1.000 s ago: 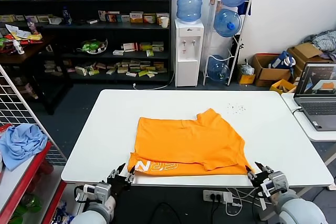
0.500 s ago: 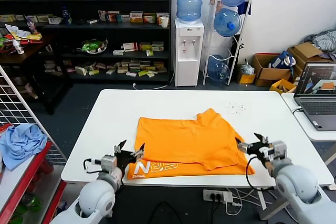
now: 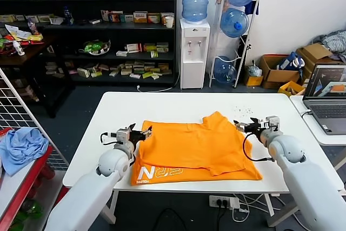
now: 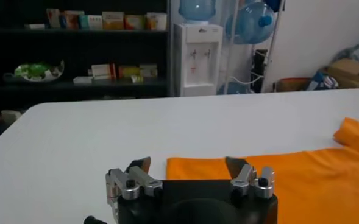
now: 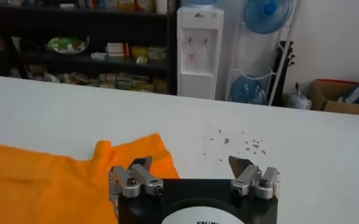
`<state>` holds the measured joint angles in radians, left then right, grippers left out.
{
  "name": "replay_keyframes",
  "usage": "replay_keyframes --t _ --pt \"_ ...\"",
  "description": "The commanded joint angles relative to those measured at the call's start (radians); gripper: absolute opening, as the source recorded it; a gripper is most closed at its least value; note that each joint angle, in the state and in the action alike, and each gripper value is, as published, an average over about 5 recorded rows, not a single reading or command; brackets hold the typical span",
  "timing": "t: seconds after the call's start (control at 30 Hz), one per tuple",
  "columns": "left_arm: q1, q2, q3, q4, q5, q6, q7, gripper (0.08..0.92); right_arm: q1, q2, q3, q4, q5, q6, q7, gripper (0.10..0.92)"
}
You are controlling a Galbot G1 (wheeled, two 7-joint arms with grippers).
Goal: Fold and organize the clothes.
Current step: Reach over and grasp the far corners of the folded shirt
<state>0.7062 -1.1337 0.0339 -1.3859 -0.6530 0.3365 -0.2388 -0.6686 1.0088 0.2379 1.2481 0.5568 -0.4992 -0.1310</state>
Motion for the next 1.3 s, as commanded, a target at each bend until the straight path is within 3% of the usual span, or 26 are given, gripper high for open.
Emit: replay_keyframes --t 0.03,0.4,0.67,1.03,1.2,1.3 --pt "-0.177 -0.082 0.038 0.300 0.022 -0.021 0.041 0.823 0.174 0.125 -0.054 -0.342 -0.126 0.079 -0.110 0.823" --pt "-0.204 -0.152 0.043 0.393 0.073 -0.037 0.071 0.823 0.215 0.209 -0.061 -0.436 -0.192 0.125 -0.147 0.814" --pt "-0.174 -0.141 0.040 0.379 0.068 -0.016 0.078 0.799 0.231 0.240 -0.083 -0.458 -0.240 0.108 -0.166 0.610" --pt "-0.111 -0.086 0.041 0.283 0.039 -0.008 0.081 0.497 0.215 0.234 -0.058 -0.427 -0.282 0.108 -0.157 0.298" --pt "-0.075 -0.060 0.035 0.206 0.021 -0.011 0.078 0.350 0.155 0.180 -0.068 -0.277 -0.218 0.082 -0.098 0.157" --pt "-0.053 -0.037 0.027 0.145 0.014 -0.020 0.075 0.263 0.103 0.133 -0.077 -0.143 -0.169 0.069 -0.058 0.124"
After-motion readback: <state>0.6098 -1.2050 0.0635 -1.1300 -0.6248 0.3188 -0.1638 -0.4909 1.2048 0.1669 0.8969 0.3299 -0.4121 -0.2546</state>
